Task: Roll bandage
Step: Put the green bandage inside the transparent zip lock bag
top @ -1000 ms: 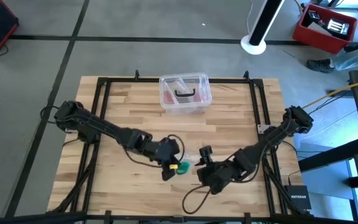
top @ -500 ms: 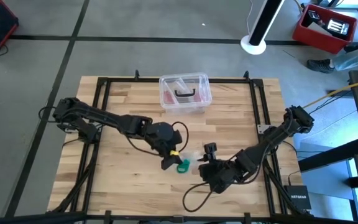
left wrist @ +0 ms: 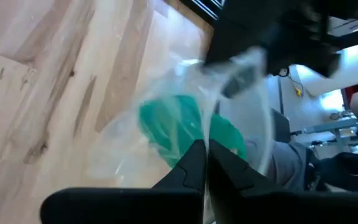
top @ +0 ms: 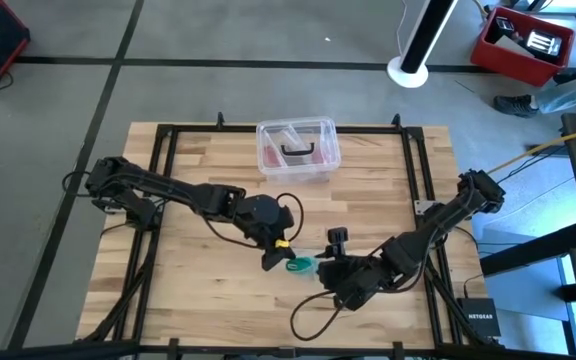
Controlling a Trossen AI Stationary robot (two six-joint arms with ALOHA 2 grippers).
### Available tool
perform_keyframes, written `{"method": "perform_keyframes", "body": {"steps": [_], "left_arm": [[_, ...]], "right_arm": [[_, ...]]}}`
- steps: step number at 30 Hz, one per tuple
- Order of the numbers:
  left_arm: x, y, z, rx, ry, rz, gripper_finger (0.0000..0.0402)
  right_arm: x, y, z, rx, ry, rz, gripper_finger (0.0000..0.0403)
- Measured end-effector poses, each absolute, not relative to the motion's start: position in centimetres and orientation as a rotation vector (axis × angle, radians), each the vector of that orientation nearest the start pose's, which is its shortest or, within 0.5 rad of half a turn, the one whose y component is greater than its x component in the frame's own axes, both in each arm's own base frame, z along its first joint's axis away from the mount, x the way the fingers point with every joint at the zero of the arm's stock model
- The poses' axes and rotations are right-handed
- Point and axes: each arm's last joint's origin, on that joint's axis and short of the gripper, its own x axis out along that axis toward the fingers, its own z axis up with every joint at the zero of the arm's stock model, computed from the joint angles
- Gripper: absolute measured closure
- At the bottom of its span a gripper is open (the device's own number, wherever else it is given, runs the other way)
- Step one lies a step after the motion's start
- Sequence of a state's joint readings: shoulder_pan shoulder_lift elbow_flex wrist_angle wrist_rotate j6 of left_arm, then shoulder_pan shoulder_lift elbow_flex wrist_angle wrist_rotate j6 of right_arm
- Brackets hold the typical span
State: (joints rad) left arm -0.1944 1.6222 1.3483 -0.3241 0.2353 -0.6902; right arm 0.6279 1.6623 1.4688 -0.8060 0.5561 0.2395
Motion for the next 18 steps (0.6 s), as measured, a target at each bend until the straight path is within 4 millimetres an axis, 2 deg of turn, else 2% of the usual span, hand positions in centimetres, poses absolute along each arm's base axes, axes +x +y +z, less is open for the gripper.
{"method": "perform_keyframes", "body": {"steps": [3, 6, 11, 12, 16, 18], "left_arm": [[35.7, -7.7, 30.5, -0.657, 0.717, -0.19, 0.04], [35.7, -7.7, 30.5, -0.654, 0.712, -0.19, 0.04], [35.6, -7.7, 30.3, -0.65, 0.738, -0.181, 0.04], [35.5, -7.7, 30.2, -0.649, 0.743, -0.179, 0.04], [35.5, -7.7, 30.3, -0.632, 0.737, -0.185, 0.04], [35.4, -7.7, 31.0, -0.617, 0.691, -0.204, 0.04]], "right_arm": [[29.1, 19.0, 30.7, -0.301, 0.829, 0.001, 0.024], [29.3, 18.5, 30.5, -0.304, 0.852, -0.012, 0.0263], [29.7, 17.9, 30.3, -0.295, 0.874, -0.005, 0.0377], [29.5, 17.8, 30.4, -0.304, 0.879, 0.002, 0.0389], [28.2, 17.3, 31.7, -0.286, 0.885, 0.018, 0.0393], [27.8, 17.1, 32.2, -0.286, 0.881, 0.022, 0.0398]]}}
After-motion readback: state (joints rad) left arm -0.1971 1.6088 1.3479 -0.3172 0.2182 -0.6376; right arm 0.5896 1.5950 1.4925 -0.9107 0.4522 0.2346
